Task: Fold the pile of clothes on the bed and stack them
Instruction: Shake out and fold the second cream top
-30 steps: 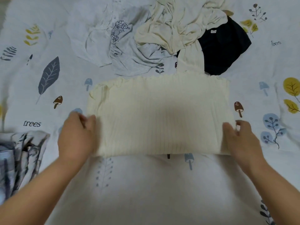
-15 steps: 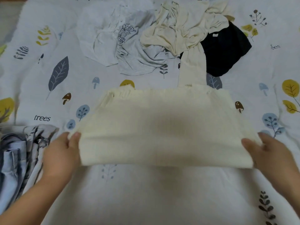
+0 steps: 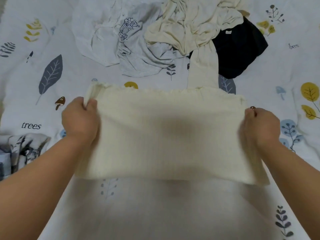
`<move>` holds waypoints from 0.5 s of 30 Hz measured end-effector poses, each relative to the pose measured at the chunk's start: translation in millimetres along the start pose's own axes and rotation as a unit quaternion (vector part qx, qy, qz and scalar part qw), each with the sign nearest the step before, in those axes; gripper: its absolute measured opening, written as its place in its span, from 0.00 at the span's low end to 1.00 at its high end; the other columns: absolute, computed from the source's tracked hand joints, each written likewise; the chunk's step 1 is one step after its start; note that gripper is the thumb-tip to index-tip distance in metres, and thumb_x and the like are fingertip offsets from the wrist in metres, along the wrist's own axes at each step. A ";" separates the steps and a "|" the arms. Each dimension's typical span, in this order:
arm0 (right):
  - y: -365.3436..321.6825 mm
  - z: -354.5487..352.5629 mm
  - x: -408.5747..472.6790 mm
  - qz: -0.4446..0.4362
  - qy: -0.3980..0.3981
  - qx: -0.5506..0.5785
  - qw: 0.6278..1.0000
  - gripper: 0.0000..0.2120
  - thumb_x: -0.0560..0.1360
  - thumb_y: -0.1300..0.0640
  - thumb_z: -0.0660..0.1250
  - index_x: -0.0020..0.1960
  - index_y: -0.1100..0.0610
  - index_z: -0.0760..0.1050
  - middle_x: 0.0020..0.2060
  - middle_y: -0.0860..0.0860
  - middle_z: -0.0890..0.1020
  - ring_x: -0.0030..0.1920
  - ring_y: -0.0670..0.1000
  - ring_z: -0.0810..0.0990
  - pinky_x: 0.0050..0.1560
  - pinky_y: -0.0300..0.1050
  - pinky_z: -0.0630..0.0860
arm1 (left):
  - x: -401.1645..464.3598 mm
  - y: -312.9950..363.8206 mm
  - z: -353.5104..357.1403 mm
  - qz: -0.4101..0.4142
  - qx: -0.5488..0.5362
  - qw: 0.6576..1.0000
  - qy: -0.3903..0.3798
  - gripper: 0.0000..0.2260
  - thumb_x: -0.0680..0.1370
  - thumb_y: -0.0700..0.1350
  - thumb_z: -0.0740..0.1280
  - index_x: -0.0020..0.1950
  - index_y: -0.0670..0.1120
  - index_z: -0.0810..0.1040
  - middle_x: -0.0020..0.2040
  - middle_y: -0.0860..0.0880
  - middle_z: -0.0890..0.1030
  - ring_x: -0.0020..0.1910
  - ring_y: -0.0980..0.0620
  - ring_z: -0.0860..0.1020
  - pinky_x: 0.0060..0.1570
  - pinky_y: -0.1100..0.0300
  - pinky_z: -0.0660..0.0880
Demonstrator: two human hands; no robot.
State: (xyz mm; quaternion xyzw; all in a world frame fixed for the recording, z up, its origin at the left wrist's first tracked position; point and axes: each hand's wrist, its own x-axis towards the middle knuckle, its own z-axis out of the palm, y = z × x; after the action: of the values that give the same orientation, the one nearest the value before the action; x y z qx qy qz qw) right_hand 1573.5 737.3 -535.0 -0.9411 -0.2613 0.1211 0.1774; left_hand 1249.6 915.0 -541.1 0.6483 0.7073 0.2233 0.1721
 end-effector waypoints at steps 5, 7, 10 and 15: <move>-16.0 4.5 -4.9 -0.009 0.103 -0.012 0.995 0.14 0.79 0.58 0.57 0.62 0.61 0.70 0.61 0.63 0.70 0.62 0.63 0.67 0.59 0.55 0.63 | -12.0 4.4 9.2 0.021 0.092 0.995 -0.014 0.10 0.77 0.43 0.63 0.54 0.37 0.73 0.54 0.34 0.74 0.55 0.35 0.71 0.51 0.47 0.65; -32.9 12.4 -26.4 -0.133 0.106 -0.015 0.985 0.22 0.77 0.56 0.60 0.70 0.58 0.64 0.70 0.61 0.64 0.70 0.60 0.60 0.67 0.56 0.55 | -31.6 17.2 10.6 0.148 0.076 0.986 0.020 0.20 0.74 0.42 0.65 0.64 0.38 0.69 0.62 0.35 0.71 0.61 0.35 0.69 0.58 0.45 0.64; -42.6 37.0 -52.7 -0.304 -0.050 -0.164 0.937 0.30 0.78 0.44 0.52 0.77 0.51 0.49 0.77 0.54 0.48 0.76 0.54 0.44 0.71 0.61 0.39 | -63.8 23.8 24.7 0.360 0.133 0.920 -0.076 0.27 0.76 0.53 0.60 0.72 0.43 0.65 0.72 0.37 0.63 0.70 0.38 0.63 0.66 0.42 0.59; -13.7 50.9 -24.3 -0.258 -0.130 -0.296 0.910 0.33 0.74 0.34 0.35 0.76 0.46 0.35 0.76 0.48 0.37 0.75 0.52 0.34 0.70 0.58 0.32 | -48.8 -1.3 42.5 0.286 0.290 0.883 -0.233 0.36 0.69 0.67 0.33 0.76 0.55 0.40 0.78 0.47 0.42 0.76 0.43 0.41 0.72 0.48 0.39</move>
State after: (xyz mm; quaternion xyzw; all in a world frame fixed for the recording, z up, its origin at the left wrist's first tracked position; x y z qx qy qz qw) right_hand 1530.7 749.1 -572.5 -0.8260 -0.5399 0.1092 -0.1195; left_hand 1276.1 870.4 -579.8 0.8767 0.4640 -0.1097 0.0648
